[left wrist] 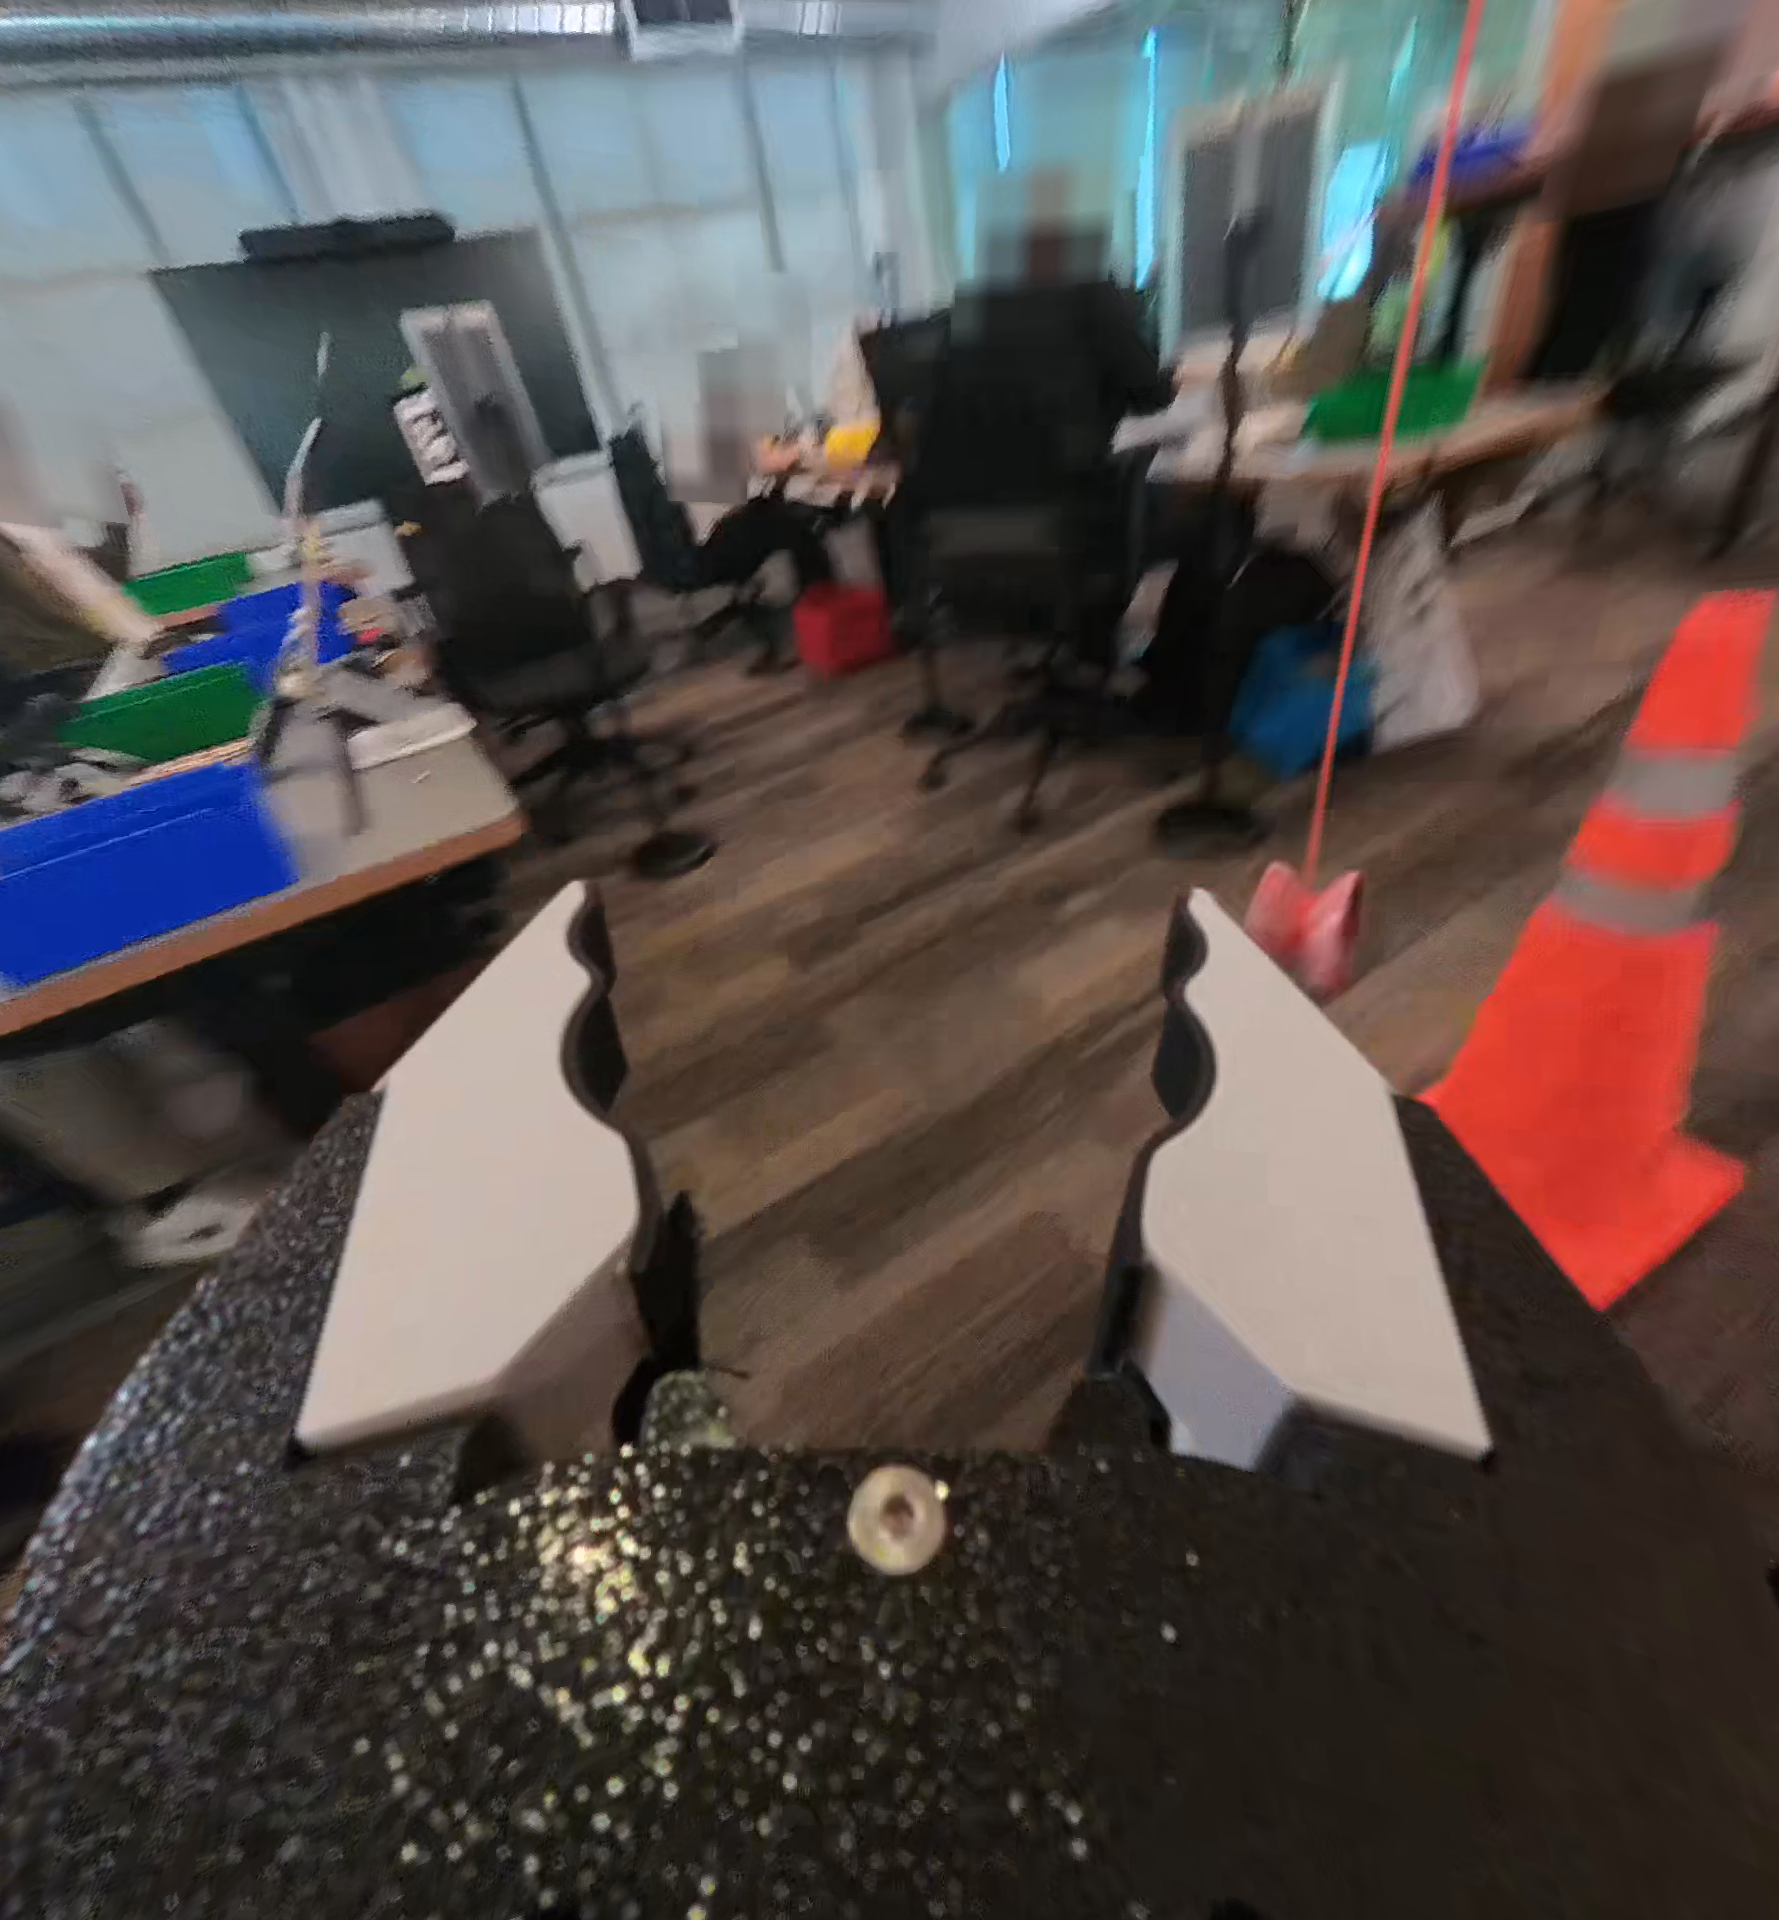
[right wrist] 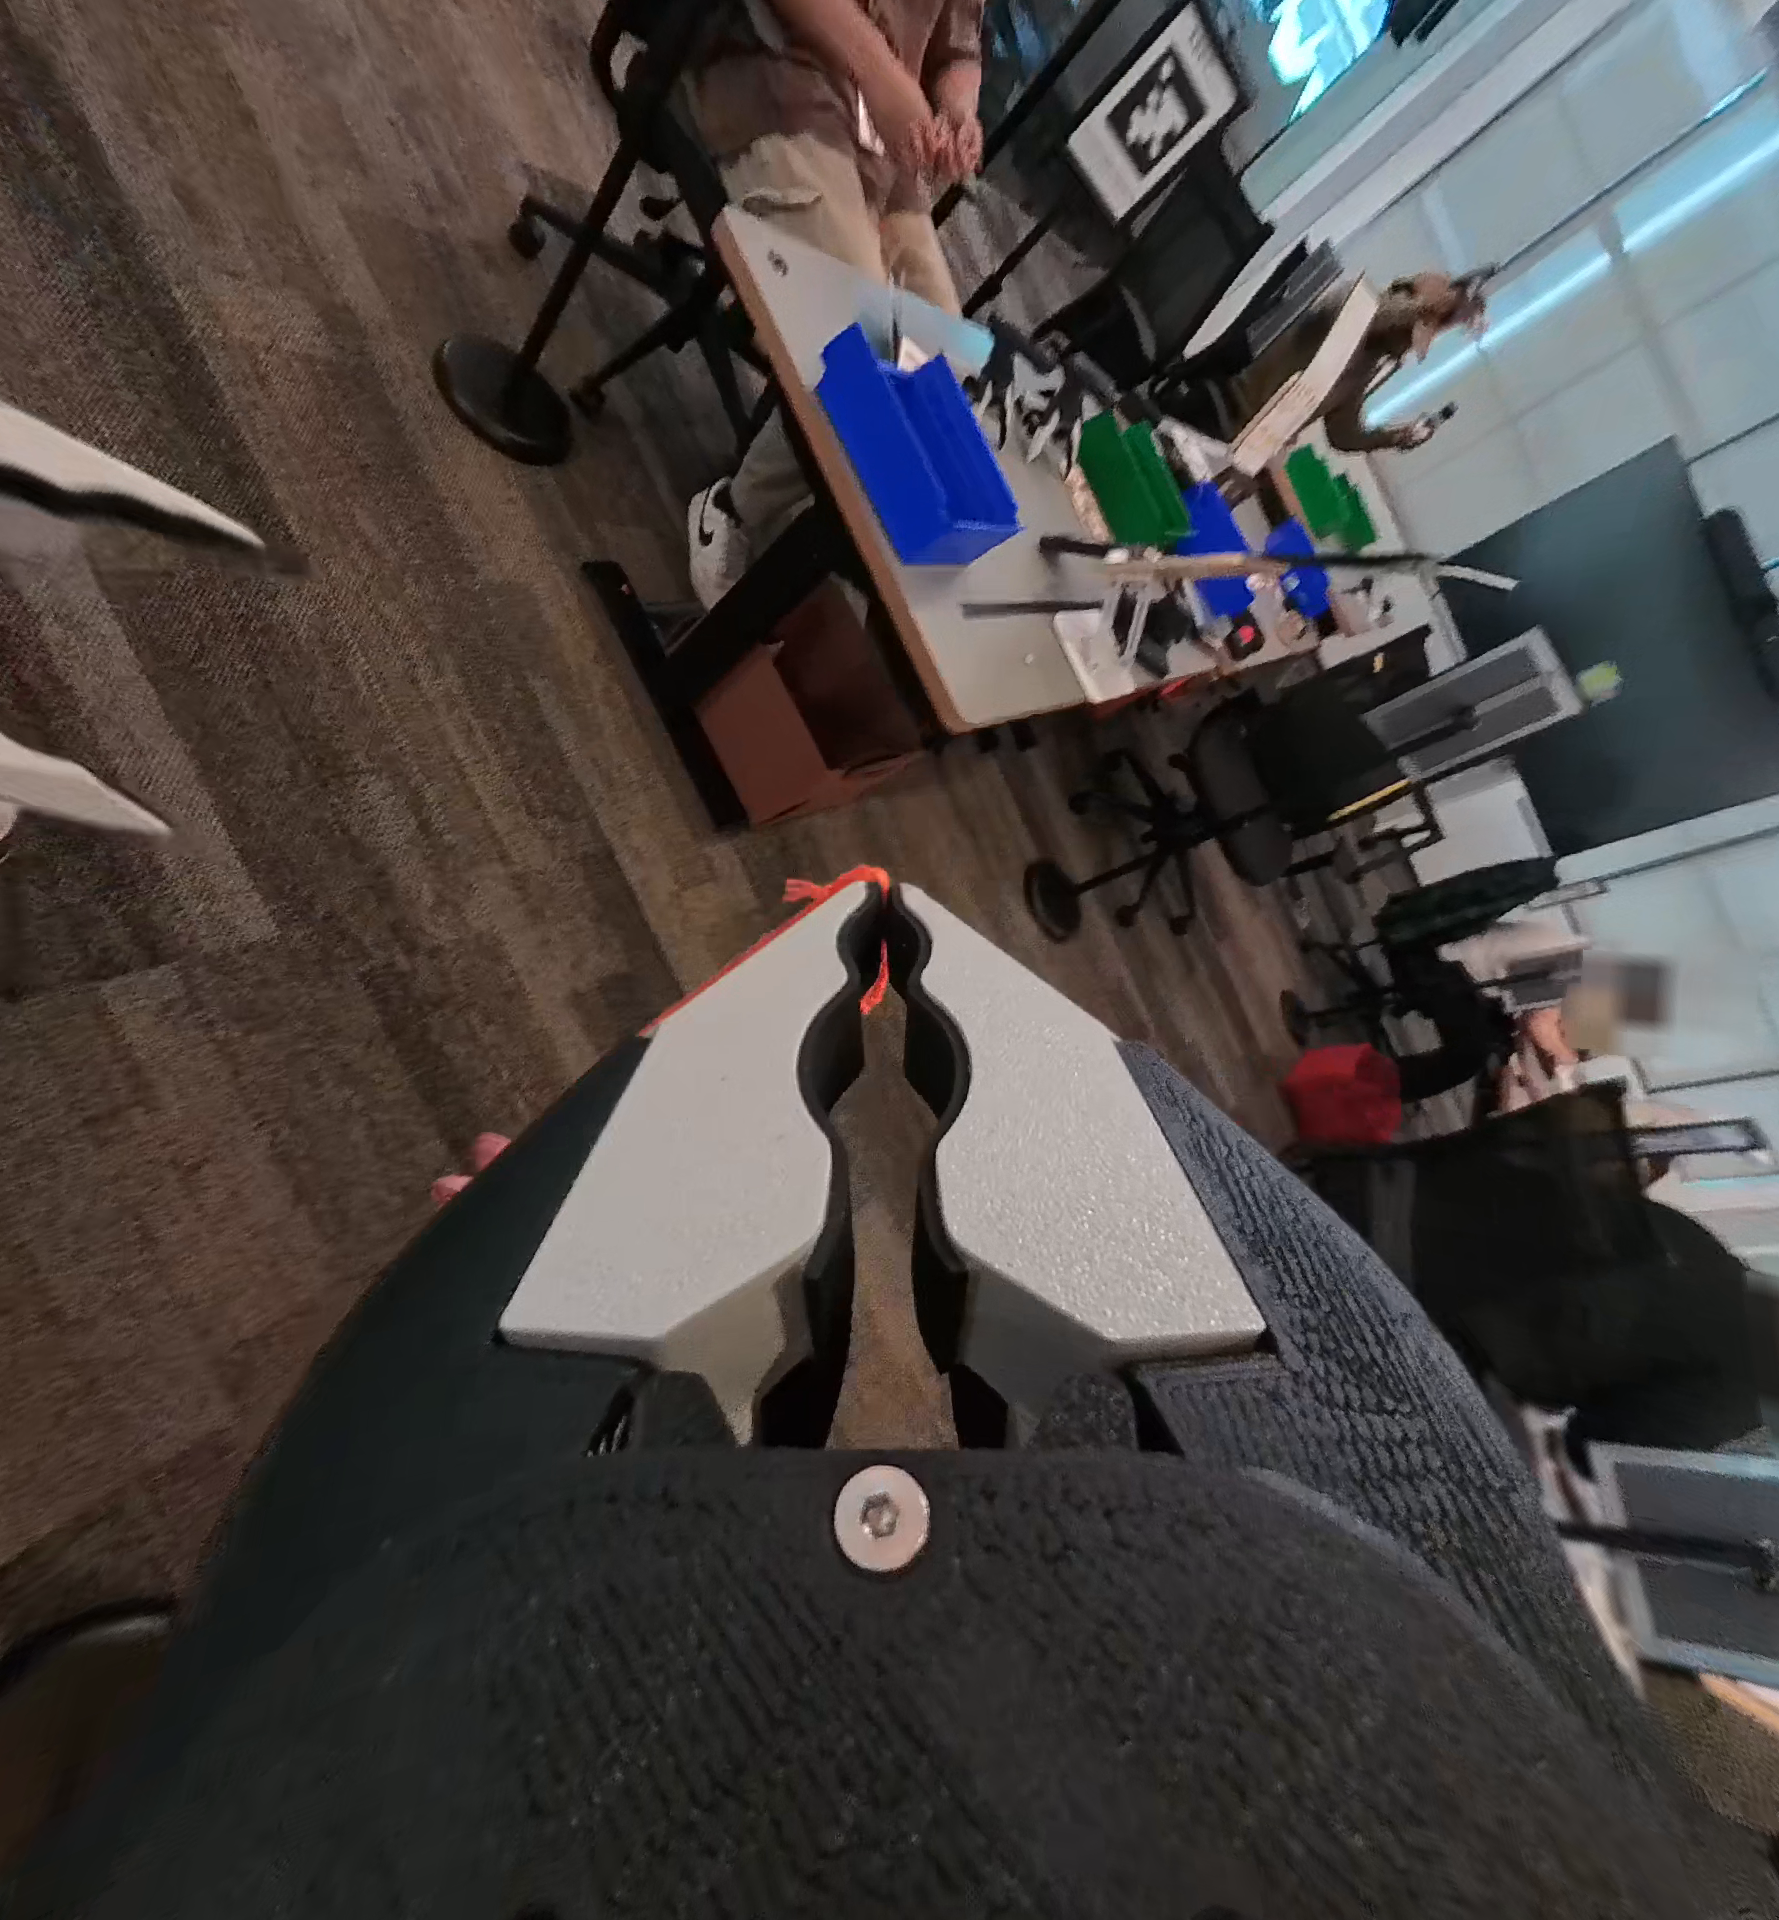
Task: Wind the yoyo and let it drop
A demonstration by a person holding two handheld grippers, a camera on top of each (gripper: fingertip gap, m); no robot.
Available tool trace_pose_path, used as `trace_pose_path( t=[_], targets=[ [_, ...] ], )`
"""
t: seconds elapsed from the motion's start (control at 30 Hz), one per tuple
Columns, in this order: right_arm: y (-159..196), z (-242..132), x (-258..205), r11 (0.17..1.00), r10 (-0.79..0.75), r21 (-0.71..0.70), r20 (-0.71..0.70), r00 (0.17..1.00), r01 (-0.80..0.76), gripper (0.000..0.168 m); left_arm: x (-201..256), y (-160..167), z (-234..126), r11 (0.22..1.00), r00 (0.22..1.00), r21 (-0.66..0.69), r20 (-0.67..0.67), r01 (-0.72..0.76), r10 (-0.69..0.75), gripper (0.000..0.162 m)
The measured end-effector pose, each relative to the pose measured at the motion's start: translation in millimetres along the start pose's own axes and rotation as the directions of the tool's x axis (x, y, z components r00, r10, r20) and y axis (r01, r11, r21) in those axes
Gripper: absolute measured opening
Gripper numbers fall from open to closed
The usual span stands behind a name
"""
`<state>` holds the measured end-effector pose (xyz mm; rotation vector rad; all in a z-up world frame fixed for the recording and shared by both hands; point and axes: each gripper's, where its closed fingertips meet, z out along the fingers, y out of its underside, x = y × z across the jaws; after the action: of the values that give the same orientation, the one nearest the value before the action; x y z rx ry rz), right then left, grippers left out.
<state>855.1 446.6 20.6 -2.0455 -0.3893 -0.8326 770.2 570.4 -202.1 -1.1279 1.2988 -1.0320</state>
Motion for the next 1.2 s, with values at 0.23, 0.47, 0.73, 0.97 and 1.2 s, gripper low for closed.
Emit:
trace_pose_path(
  t=[0.23,0.47,0.73,0.97,1.2],
  targets=[
    [96.0,34.8,-76.1,0.979,0.126,-0.174,0.093,0.988,-0.108,0.0,-12.4,72.8,-68.7,0.956,0.957,-0.24,0.192,-0.167,0.215,0.101],
    [-11.8,-46.0,127.2,0.988,0.109,0.144,-0.459,0.882,-0.047,0.0,3.7,106.3,-80.5,0.947,0.936,-0.271,0.254,-0.174,0.245,0.095],
    [-24.7,-41.8,128.9,0.995,0.039,0.095,-0.357,0.933,-0.006,0.0,12.4,114.2,-77.5,0.933,0.948,-0.31,0.195,-0.184,0.251,0.093],
    [-12.5,-30.7,127.3,0.996,0.044,0.089,-0.403,0.914,-0.009,0.0,11.1,121.7,-77.9,0.924,0.951,-0.342,0.188,-0.169,0.244,0.092],
    [-6.0,-30.1,121.2,0.998,0.032,0.063,-0.423,0.906,-0.006,0.0,9.9,127.3,-76.8,0.917,0.954,-0.367,0.188,-0.154,0.235,0.092]
  ],
)
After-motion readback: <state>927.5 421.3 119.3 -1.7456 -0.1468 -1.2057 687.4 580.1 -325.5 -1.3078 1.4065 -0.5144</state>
